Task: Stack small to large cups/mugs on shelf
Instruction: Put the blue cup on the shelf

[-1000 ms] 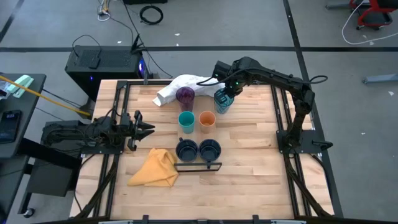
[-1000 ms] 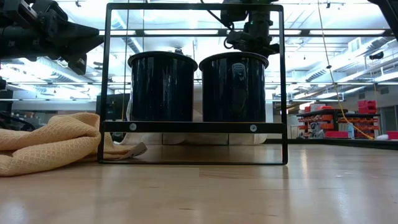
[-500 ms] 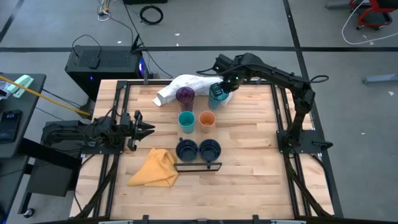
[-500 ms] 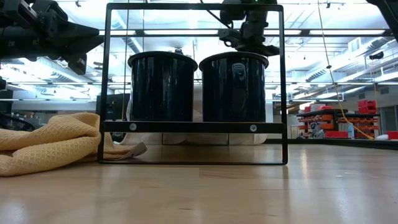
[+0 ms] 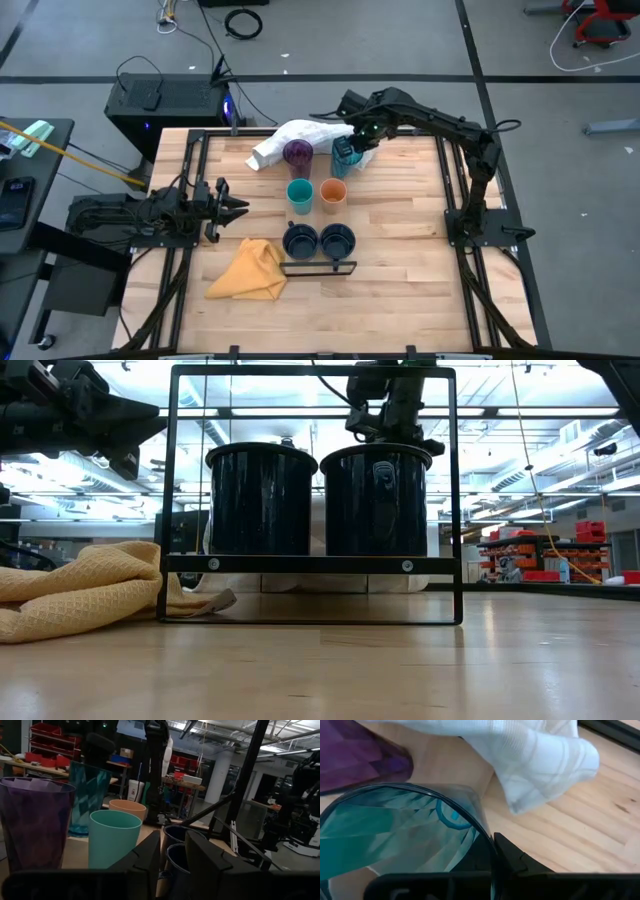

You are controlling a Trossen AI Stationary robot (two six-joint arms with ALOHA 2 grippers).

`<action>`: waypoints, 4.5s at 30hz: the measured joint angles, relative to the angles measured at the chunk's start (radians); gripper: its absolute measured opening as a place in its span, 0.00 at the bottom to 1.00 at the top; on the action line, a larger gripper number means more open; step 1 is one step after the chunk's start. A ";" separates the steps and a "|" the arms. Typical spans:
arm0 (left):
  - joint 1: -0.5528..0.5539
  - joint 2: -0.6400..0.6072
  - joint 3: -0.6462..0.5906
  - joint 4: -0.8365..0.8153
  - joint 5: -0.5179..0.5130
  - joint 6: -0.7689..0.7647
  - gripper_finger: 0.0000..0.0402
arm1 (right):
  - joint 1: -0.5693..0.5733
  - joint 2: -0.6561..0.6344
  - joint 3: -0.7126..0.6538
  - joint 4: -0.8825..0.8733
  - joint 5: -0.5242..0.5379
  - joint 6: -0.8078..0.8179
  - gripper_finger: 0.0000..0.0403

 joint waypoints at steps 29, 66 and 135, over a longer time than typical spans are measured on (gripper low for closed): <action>0.000 0.000 0.000 0.001 0.004 0.001 0.25 | 0.005 0.202 0.259 -0.144 0.000 -0.106 0.01; 0.000 0.000 0.000 -0.001 0.004 0.002 0.24 | 0.007 0.222 0.256 -0.073 0.003 -0.115 0.01; 0.000 0.000 0.000 -0.009 0.004 0.003 0.24 | 0.026 0.224 0.205 0.028 -0.037 -0.172 0.29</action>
